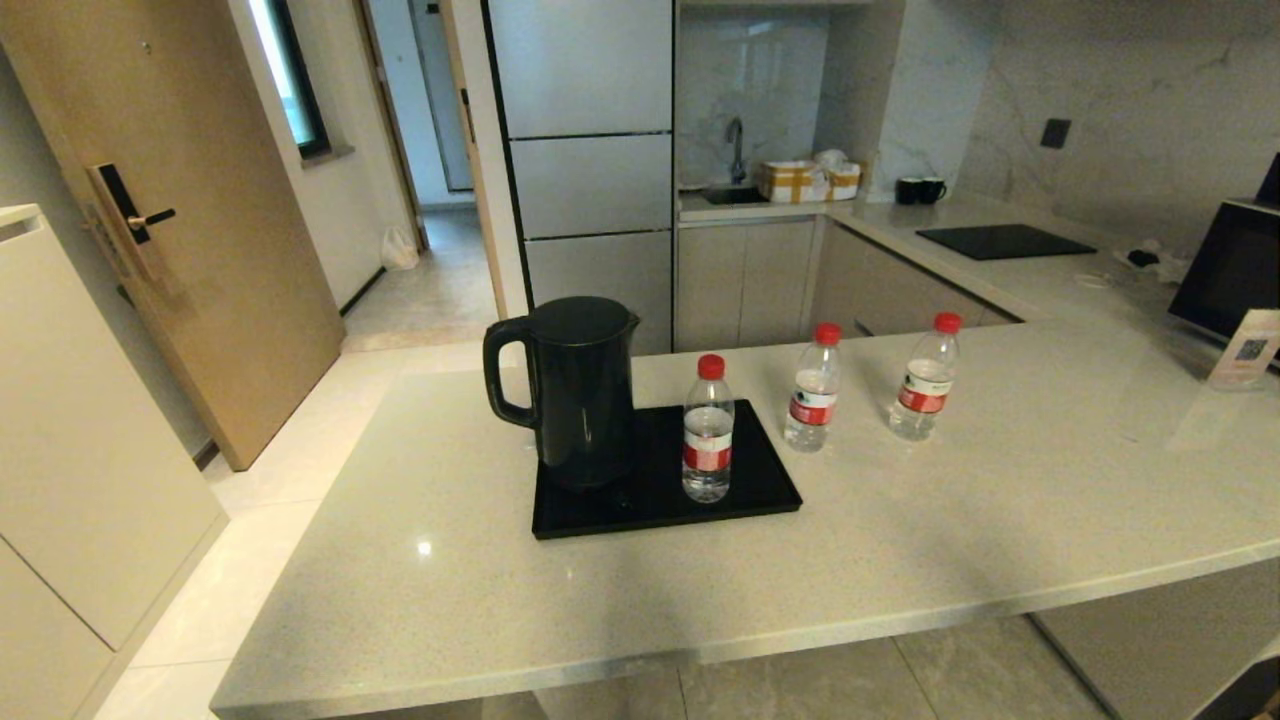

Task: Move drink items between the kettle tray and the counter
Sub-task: Pick up the bottled water

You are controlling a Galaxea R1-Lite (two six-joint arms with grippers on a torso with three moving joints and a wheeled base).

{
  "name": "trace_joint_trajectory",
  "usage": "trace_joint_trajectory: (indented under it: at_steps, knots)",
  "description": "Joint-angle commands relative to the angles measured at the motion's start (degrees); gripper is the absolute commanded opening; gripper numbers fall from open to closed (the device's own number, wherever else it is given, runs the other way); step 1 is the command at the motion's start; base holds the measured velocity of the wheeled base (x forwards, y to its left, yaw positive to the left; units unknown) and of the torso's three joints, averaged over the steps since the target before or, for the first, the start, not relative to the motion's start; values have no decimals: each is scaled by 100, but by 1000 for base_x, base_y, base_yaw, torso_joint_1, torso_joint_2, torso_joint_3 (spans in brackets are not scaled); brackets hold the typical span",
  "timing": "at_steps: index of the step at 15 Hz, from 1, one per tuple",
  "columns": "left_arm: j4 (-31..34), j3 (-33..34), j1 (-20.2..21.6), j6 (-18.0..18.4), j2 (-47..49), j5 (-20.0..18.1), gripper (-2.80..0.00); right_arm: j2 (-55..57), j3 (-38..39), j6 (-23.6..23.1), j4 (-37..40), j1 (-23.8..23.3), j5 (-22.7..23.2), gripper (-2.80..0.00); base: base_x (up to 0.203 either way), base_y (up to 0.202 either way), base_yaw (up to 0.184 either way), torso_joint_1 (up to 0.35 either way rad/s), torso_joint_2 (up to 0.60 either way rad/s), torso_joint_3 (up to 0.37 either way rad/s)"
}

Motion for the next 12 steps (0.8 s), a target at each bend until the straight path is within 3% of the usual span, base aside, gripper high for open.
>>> trace_joint_trajectory:
  at_steps: [1,12]
  knots:
    - [-1,1,0,2,-2,2,-280,18,26,47,119,-4,-9,-280,0,0,0,0,0,0]
    - [-1,1,0,2,-2,2,-280,18,26,135,119,5,-27,-280,0,0,0,0,0,0]
